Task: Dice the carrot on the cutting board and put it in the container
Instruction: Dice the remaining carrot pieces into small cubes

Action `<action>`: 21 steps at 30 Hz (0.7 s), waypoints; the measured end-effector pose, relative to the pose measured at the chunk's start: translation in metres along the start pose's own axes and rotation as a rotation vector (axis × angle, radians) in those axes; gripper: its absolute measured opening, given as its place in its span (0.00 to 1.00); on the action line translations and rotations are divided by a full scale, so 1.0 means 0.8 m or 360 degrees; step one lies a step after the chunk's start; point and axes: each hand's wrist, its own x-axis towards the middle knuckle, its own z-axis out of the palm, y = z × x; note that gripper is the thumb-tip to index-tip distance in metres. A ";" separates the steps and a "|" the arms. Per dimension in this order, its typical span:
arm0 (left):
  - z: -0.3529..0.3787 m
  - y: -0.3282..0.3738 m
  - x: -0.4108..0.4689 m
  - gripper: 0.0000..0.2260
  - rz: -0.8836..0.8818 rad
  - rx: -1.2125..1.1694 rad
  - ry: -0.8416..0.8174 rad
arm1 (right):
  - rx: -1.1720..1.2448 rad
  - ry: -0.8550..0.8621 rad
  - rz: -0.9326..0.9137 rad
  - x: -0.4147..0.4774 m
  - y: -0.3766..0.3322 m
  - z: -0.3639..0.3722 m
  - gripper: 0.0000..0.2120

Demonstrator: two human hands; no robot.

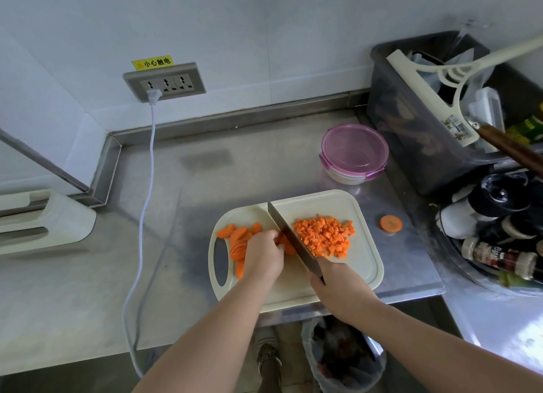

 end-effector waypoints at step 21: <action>0.008 -0.006 0.007 0.03 -0.0276 -0.0502 0.0016 | -0.0193 -0.0053 -0.0027 0.001 -0.006 0.009 0.12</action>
